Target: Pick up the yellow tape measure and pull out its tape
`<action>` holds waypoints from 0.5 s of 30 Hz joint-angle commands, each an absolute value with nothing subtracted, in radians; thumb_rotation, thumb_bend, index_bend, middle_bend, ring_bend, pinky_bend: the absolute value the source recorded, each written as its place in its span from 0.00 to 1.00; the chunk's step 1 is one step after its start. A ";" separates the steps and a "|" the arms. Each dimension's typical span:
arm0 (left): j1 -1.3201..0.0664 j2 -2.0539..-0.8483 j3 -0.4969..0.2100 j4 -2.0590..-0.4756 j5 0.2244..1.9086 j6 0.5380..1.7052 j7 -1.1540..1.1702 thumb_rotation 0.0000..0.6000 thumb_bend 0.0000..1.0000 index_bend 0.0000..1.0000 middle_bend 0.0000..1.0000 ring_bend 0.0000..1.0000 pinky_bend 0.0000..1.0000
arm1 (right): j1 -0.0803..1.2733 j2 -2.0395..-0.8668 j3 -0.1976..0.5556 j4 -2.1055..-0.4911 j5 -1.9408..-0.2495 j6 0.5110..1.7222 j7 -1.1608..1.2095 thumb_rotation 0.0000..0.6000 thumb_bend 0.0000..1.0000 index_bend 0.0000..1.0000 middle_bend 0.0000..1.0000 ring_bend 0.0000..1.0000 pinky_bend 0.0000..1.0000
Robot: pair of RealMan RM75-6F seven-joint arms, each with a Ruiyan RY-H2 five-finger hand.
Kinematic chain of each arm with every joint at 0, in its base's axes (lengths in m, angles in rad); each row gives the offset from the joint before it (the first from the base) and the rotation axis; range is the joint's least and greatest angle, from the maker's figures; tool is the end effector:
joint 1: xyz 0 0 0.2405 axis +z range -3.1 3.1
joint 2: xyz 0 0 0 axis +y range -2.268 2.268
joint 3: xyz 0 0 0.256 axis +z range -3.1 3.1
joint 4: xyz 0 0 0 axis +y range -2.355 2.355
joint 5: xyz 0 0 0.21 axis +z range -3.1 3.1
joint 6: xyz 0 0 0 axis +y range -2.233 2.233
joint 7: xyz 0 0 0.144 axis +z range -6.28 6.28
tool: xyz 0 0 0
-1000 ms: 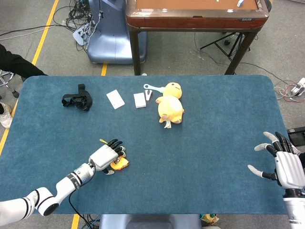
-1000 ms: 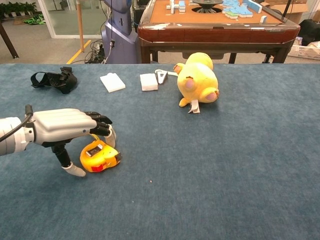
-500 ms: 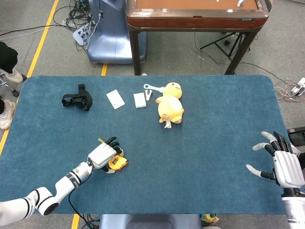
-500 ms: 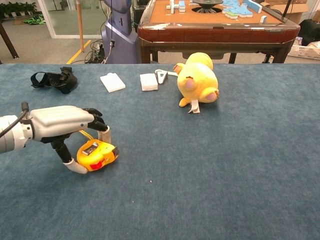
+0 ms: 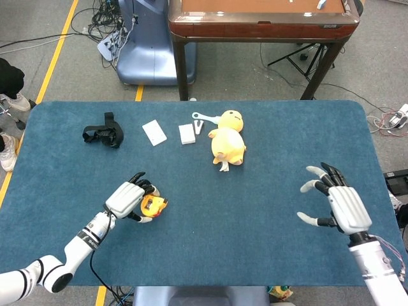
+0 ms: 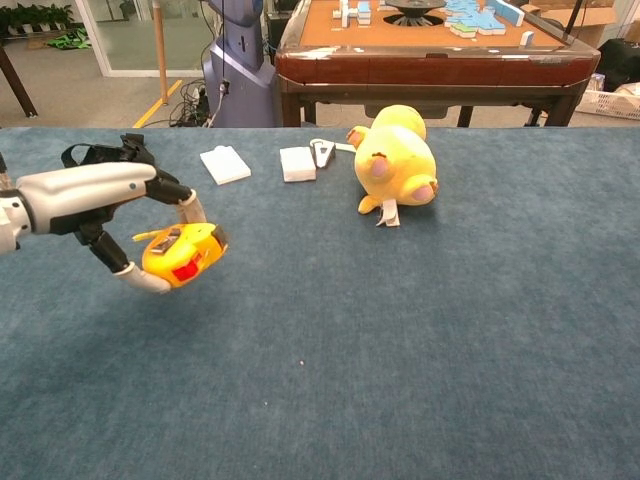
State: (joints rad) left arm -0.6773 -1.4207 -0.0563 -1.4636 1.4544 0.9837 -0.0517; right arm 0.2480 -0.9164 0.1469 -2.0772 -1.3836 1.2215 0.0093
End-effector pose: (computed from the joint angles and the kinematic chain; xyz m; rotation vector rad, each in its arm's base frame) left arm -0.1798 0.3178 0.0092 -2.0037 -0.9968 -1.0427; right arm -0.2042 -0.2235 0.1611 1.5004 -1.1933 1.0959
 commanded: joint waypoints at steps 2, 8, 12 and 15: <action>-0.662 -1.370 -0.099 -1.587 1.403 1.022 0.011 1.00 0.14 0.49 0.44 0.22 0.02 | 0.374 -0.924 0.217 -2.129 -1.319 1.088 0.018 1.00 0.22 0.42 0.15 0.00 0.00; -0.656 -1.328 -0.140 -1.737 1.349 1.055 0.095 1.00 0.14 0.50 0.44 0.22 0.02 | 0.547 -0.987 0.284 -2.119 -1.171 0.929 -0.025 1.00 0.22 0.42 0.11 0.00 0.00; -0.660 -1.310 -0.168 -1.820 1.291 1.060 0.138 1.00 0.14 0.50 0.44 0.22 0.02 | 0.637 -1.053 0.309 -2.093 -1.091 0.876 -0.054 1.00 0.22 0.42 0.10 0.00 0.00; -0.665 -1.296 -0.189 -1.874 1.238 1.059 0.162 1.00 0.14 0.50 0.44 0.22 0.02 | 0.697 -1.101 0.319 -2.075 -1.038 0.858 -0.088 1.00 0.21 0.42 0.09 0.00 0.00</action>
